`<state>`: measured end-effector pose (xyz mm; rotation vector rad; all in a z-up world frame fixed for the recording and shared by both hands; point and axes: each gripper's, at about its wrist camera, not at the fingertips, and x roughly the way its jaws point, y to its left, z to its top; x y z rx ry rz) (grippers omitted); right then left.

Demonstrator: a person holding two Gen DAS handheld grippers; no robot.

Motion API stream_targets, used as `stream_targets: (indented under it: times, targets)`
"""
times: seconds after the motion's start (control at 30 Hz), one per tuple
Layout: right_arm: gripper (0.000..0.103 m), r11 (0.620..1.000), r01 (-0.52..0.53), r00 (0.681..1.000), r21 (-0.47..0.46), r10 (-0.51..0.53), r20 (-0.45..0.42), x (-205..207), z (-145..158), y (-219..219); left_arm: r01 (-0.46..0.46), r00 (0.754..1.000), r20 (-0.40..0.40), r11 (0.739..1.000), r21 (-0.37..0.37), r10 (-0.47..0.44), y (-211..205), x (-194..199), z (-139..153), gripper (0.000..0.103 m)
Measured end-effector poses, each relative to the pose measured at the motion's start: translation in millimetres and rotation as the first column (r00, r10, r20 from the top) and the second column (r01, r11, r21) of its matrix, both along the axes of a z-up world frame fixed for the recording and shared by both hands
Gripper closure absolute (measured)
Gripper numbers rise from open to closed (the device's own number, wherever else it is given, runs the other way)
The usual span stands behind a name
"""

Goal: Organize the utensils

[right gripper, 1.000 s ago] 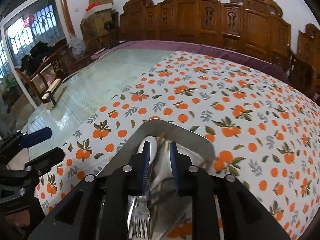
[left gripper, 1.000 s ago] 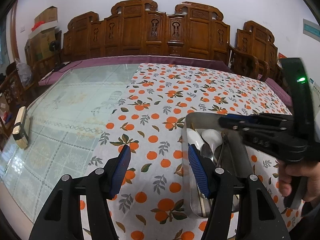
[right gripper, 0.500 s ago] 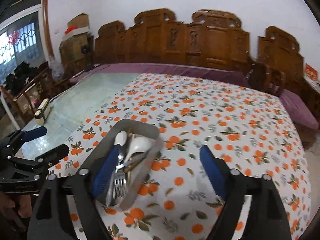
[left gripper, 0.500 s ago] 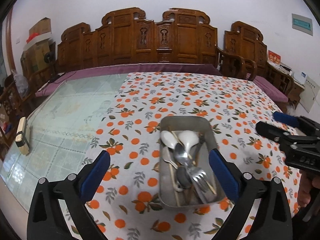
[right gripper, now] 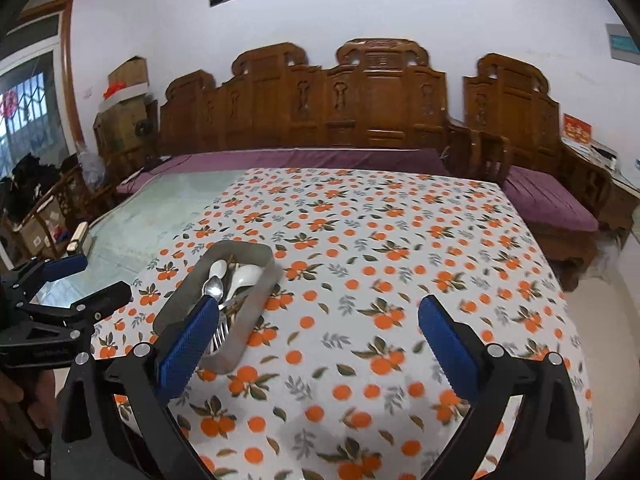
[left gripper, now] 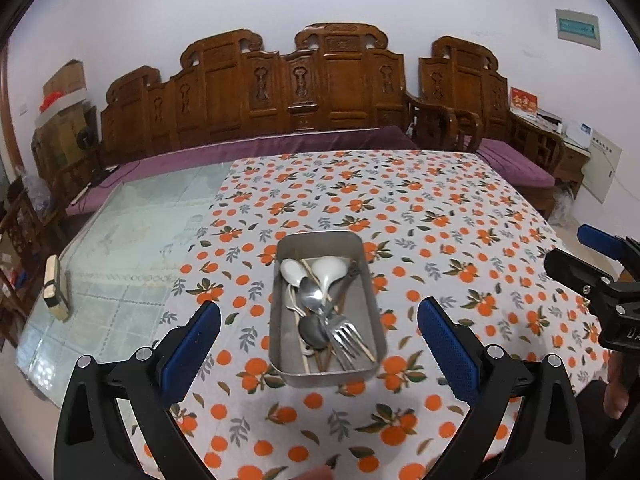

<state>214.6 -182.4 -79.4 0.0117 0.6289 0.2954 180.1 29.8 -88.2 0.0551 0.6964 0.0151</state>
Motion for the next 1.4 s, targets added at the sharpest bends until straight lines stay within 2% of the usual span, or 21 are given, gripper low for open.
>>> stream_targets:
  times: [0.43,0.63,0.97,1.13,1.4]
  targets:
    - [0.003,0.998,0.058,0.997,0.028,-0.060,0.044,-51,17,-37,0.006,1.000,0.026,1.000,-0.015,-0.005,-25,-39,22,0.008]
    - [0.003,0.997,0.070,0.992,0.040,-0.074,0.102,-68,44,-41,0.014,0.997,0.070,1.000,-0.025,-0.012,-33,-52,46,0.008]
    - [0.003,0.996,0.068,0.966,0.058,-0.081,0.244,-107,98,-43,0.027,0.980,0.197,0.999,-0.035,-0.020,-44,-82,99,0.008]
    - [0.003,0.996,0.074,0.959,0.058,-0.087,0.271,-116,107,-42,0.031,0.972,0.236,0.999,-0.028,-0.023,-49,-93,113,0.008]
    - [0.003,0.995,0.086,0.957,0.055,-0.098,0.273,-119,108,-45,0.033,0.967,0.254,0.999,-0.020,-0.026,-53,-99,117,0.008]
